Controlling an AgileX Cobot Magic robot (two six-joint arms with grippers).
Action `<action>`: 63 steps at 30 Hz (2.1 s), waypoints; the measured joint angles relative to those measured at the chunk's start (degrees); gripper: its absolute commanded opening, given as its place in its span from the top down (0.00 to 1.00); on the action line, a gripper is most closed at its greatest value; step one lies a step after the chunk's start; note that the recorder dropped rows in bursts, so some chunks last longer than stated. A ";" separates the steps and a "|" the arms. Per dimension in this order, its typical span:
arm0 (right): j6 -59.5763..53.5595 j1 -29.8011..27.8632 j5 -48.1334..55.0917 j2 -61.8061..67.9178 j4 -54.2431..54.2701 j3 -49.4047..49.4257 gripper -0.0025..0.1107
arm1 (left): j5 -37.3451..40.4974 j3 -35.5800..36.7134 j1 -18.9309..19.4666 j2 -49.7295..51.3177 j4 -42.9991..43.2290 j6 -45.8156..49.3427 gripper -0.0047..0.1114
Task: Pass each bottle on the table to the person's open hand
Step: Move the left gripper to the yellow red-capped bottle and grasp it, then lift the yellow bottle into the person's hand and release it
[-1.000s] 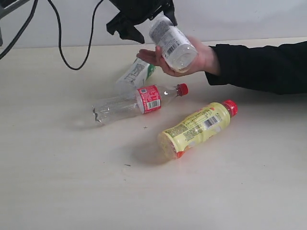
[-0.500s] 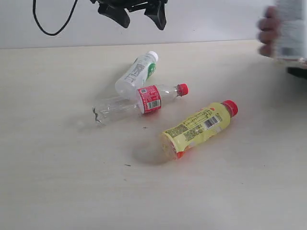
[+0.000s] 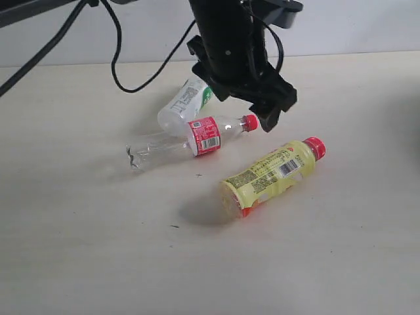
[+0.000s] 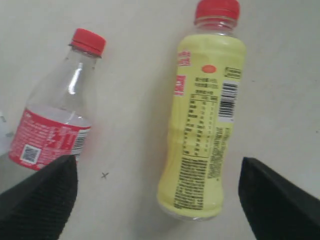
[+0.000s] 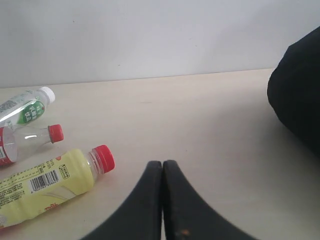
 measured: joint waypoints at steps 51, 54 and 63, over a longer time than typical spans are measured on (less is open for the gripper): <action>0.00 0.00 0.00 0.00 0.00 0.00 0.98 | -1.50 0.10 -6.89 14.88 3.37 -1.27 0.67; 0.00 0.00 0.00 0.00 0.00 0.00 0.98 | -0.83 0.10 -6.89 14.88 3.37 -1.27 0.96; 0.00 0.00 0.00 0.00 0.00 0.00 0.98 | -0.27 0.24 -6.89 10.67 4.02 -3.15 0.96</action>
